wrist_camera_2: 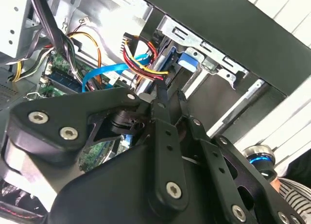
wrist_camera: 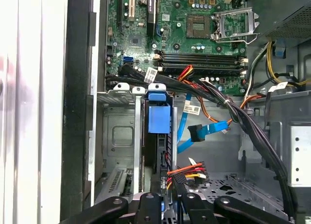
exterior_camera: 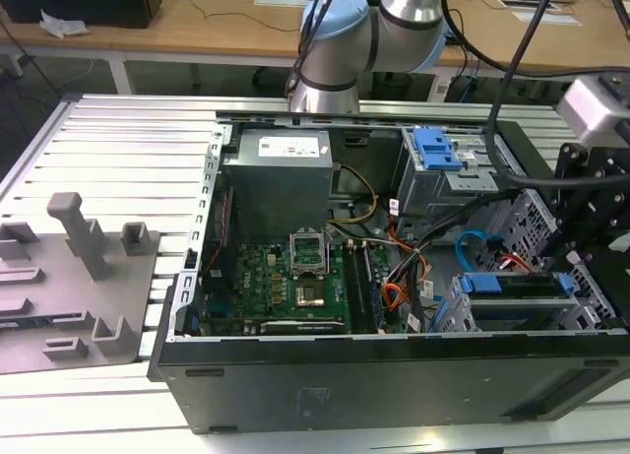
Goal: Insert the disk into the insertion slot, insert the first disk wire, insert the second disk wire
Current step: 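Insert the first disk wire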
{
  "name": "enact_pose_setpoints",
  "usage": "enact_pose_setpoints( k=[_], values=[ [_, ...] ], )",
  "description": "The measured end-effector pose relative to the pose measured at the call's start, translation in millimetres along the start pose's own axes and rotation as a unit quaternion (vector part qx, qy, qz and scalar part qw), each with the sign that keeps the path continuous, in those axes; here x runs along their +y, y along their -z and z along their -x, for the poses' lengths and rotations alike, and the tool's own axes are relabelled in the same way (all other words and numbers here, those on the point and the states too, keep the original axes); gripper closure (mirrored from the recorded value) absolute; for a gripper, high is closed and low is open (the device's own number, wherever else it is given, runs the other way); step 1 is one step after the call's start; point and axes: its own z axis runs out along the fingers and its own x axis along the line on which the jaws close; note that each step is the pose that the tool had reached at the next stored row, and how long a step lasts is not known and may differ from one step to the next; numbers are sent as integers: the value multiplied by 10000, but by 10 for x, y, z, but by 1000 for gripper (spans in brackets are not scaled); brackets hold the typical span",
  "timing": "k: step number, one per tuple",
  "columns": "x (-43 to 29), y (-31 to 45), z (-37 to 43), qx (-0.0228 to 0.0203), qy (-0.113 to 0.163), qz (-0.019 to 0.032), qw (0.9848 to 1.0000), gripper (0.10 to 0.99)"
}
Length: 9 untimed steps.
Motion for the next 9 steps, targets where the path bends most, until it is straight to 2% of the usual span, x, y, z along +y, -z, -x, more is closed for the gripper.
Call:
enact_pose_setpoints(
  k=[3, 7, 9],
  values=[
    [8, 133, 6, 0, 0, 0, 10000, 847],
    [13, 220, 9, -1, 0, 0, 10000, 847],
    [13, 227, 10, -1, 0, 0, 10000, 847]
  ],
)
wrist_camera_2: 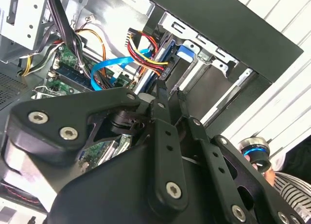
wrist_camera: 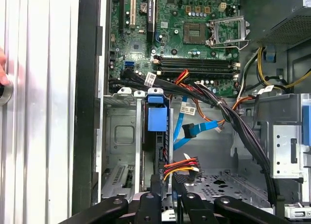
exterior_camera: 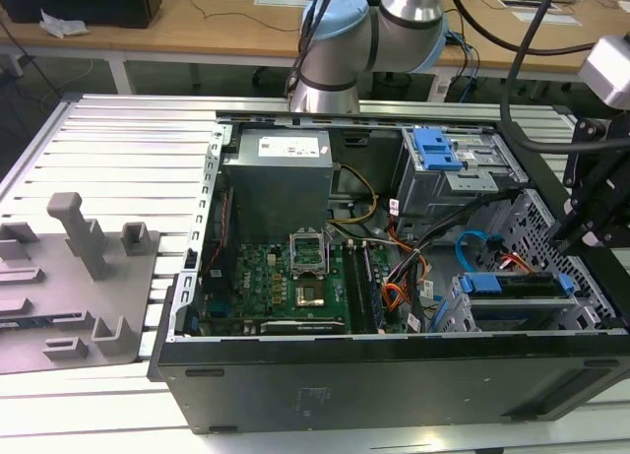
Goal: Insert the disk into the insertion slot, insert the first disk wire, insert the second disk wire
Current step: 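Insert the first disk wire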
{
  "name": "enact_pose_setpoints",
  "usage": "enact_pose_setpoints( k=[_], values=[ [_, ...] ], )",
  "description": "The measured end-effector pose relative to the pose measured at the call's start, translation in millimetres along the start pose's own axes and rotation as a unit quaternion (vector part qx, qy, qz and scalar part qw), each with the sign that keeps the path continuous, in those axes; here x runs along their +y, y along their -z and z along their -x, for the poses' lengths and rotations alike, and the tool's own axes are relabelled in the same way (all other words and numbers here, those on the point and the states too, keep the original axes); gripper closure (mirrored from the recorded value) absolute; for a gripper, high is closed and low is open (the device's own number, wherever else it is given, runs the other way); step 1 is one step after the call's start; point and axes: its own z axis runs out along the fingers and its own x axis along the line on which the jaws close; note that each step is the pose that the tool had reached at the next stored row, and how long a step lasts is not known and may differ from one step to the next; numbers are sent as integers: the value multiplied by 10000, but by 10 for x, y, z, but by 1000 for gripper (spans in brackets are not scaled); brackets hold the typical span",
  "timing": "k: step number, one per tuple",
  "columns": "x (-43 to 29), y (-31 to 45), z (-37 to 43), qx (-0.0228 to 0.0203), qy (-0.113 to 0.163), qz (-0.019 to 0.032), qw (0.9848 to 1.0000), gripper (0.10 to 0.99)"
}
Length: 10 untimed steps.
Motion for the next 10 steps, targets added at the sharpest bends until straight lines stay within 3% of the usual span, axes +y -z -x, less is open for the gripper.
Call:
enact_pose_setpoints(
  k=[7, 9, 10],
  values=[
    [0, 3, 0, 1, 0, 0, 10000, 859],
    [0, 4, 0, 1, 0, 0, 10000, 980],
    [0, 4, 0, 0, 0, 0, 10000, 980]
  ],
)
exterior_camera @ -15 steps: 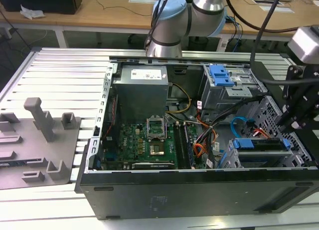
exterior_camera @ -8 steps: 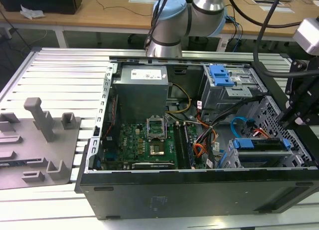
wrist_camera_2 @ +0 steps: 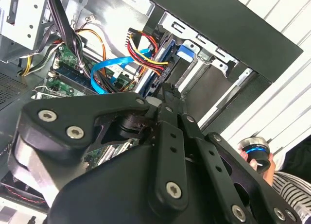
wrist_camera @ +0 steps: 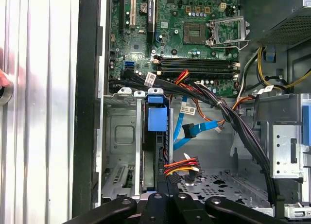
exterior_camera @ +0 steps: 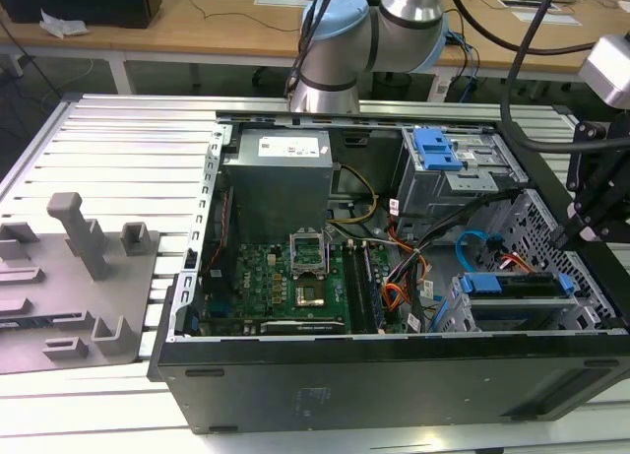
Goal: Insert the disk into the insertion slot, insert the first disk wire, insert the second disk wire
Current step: 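Insert the first disk wire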
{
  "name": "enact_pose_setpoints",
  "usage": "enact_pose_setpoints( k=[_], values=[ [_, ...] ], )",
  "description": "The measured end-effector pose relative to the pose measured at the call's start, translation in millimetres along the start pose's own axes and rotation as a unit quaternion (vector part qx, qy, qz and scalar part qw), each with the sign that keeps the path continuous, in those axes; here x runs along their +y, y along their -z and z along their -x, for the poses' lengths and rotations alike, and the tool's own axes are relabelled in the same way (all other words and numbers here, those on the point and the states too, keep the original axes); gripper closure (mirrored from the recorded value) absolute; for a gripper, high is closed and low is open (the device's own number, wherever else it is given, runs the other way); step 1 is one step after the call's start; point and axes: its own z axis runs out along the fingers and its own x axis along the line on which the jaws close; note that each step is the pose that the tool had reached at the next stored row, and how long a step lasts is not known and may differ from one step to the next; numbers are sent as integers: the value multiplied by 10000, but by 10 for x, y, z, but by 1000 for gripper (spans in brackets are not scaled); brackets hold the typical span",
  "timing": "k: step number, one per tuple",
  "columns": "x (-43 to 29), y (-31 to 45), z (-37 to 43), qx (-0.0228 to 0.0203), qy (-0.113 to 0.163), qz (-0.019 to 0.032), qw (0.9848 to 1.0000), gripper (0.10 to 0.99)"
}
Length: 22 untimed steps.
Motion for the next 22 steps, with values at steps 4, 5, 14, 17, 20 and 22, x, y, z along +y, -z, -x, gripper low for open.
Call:
enact_pose_setpoints(
  k=[4, 5, 14, 17, 20, 22],
  values=[
    [0, -5, 0, 1, 0, 0, 10000, 980],
    [-1, -15, -1, 1, 0, 0, 10000, 980],
    [-9, -152, -7, 0, 0, 0, 10000, 980],
    [-12, -204, -9, 0, 0, 0, 10000, 980],
    [-14, -244, -11, 1, 0, 0, 10000, 980],
    [-17, -287, -13, 0, 0, 0, 10000, 980]
  ],
)
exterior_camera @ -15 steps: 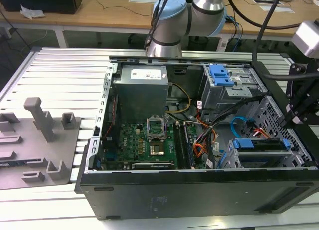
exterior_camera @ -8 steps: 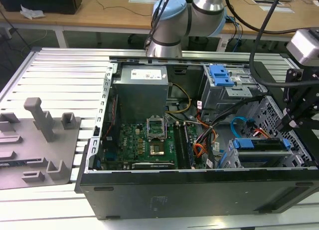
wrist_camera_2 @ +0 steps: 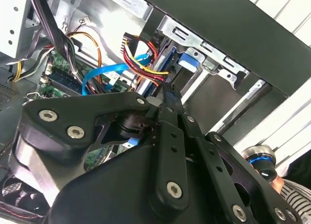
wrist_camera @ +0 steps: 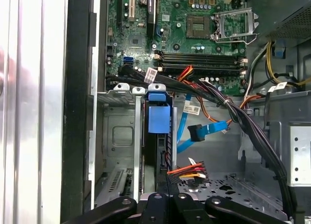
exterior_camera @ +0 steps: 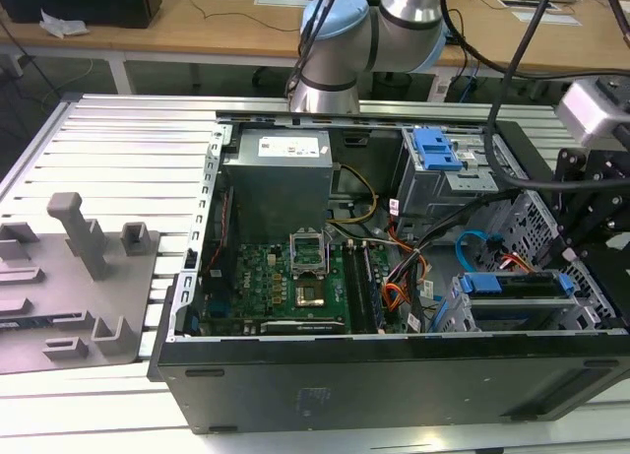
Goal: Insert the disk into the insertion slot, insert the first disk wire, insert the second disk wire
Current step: 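Insert the first disk wire, then insert the second disk wire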
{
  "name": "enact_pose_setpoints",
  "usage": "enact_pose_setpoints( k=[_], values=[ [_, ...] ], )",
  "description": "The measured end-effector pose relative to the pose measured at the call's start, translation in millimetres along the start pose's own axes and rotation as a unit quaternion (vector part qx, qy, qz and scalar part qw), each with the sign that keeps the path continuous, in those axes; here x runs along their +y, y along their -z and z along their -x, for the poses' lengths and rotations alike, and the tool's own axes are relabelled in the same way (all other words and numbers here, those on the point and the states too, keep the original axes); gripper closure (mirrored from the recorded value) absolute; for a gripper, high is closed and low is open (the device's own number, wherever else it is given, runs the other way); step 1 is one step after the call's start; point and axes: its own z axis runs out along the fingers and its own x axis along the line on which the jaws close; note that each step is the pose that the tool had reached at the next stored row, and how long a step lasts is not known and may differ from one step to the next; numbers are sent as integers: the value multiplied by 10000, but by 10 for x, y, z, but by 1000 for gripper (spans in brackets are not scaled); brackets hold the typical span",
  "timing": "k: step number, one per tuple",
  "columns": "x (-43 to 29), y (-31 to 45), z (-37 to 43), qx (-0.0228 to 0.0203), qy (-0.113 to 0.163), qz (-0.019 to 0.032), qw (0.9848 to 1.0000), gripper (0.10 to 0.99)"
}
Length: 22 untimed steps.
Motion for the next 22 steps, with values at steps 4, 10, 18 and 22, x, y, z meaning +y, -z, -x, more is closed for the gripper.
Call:
enact_pose_setpoints(
  k=[4, 10, 18, 22],
  values=[
    [11, -48, -2, 0, 0, 0, 10000, 980],
    [176, -91, -4, -1, 0, 0, 10000, 980],
    [182, -93, -4, 0, 0, 0, 10000, 980],
    [182, -94, -4, 0, 0, 0, 10000, 980]
  ],
)
